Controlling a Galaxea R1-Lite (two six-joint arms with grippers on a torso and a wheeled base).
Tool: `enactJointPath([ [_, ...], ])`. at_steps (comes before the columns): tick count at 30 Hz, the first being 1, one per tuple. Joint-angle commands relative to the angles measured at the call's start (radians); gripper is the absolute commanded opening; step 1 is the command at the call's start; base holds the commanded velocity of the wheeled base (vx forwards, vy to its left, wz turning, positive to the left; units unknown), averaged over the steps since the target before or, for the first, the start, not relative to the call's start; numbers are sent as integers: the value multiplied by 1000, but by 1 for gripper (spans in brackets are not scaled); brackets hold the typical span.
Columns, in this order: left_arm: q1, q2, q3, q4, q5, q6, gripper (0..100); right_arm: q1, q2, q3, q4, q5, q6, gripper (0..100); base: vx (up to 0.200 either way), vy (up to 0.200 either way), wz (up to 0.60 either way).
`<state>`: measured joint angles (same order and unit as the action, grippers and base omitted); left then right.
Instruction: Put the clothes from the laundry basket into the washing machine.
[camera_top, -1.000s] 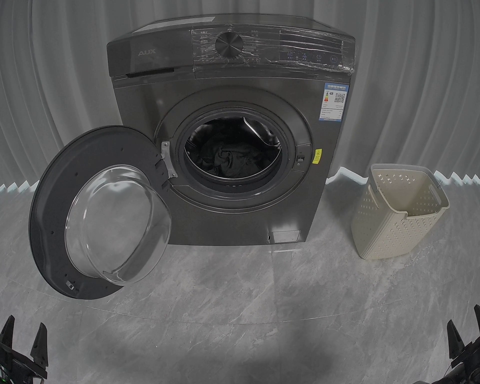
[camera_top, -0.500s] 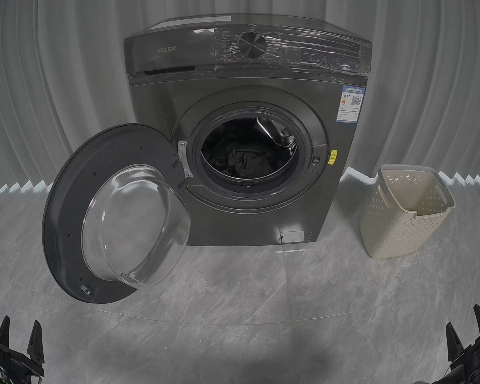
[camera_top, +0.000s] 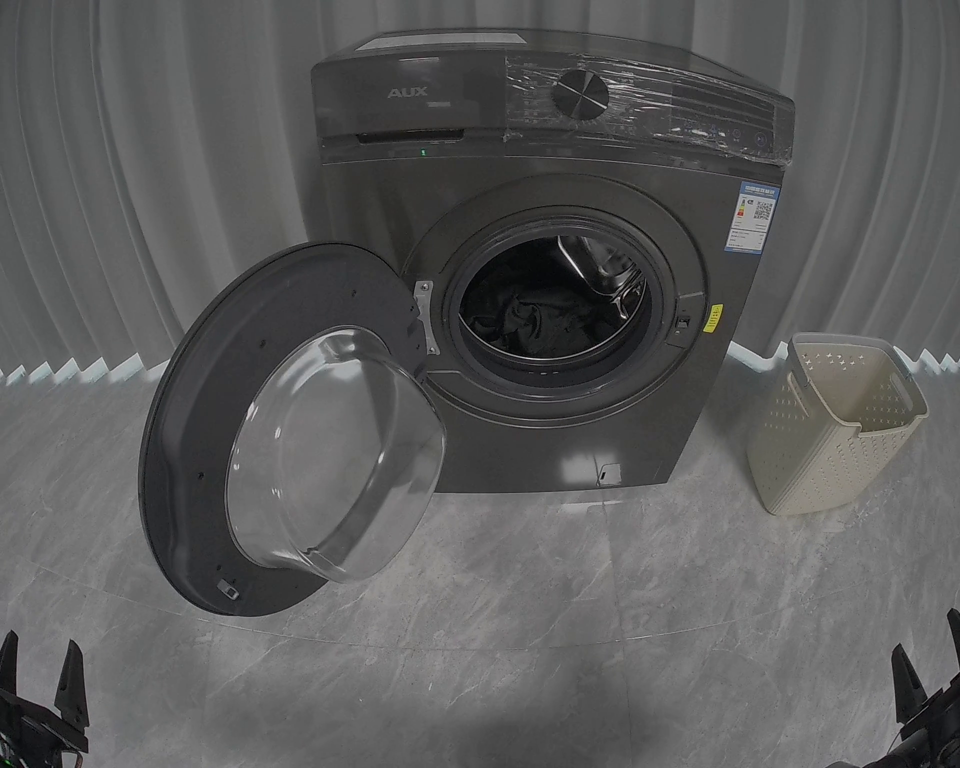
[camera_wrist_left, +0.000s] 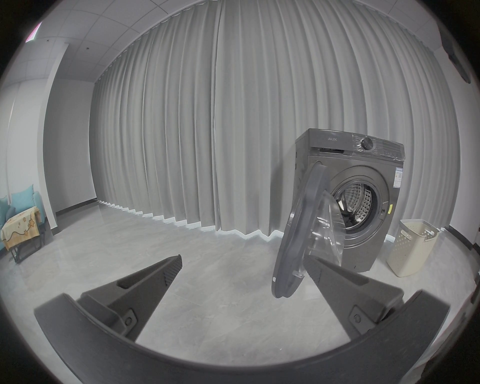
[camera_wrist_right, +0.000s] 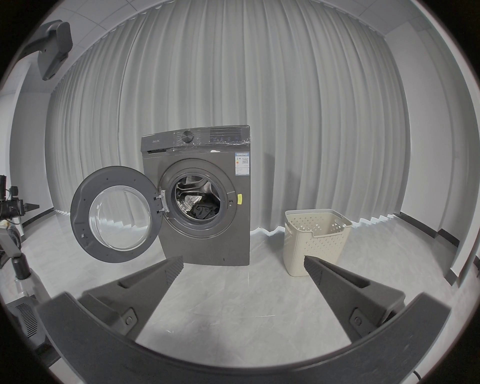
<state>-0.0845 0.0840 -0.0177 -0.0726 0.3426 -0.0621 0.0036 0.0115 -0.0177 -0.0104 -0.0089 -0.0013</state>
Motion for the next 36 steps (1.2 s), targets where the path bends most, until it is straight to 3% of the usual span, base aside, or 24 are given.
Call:
enactJointPath([
  [1, 0, 6, 18, -1, -7, 12, 100, 1, -11, 18, 0, 0, 0, 100, 0, 0, 0],
  [4, 0, 6, 18, -1, -7, 30, 100, 1, -11, 18, 0, 0, 0, 100, 0, 0, 0],
  [9, 0, 6, 18, 0, -5, 12, 100, 1, -11, 18, 0, 0, 0, 100, 0, 0, 0],
  [18, 0, 6, 18, 0, -5, 13, 100, 1, -11, 18, 0, 0, 0, 100, 0, 133, 0],
  [23, 0, 5, 16, 5, -33, 51, 100, 1, -11, 18, 0, 0, 0, 100, 0, 0, 0],
  [24, -5, 14, 2, 8, -51, 82, 100, 1, -11, 18, 0, 0, 0, 100, 0, 0, 0],
  [25, -6, 17, 1, 5, -53, 84, 100, 1, -11, 18, 0, 0, 0, 100, 0, 0, 0],
  [29, 0, 189, -173, -10, -162, 62, 100, 1, -11, 18, 0, 0, 0, 100, 0, 0, 0],
  [36, -70, 480, -248, -55, -254, 45, 100, 1, -11, 18, 0, 0, 0, 100, 0, 0, 0],
])
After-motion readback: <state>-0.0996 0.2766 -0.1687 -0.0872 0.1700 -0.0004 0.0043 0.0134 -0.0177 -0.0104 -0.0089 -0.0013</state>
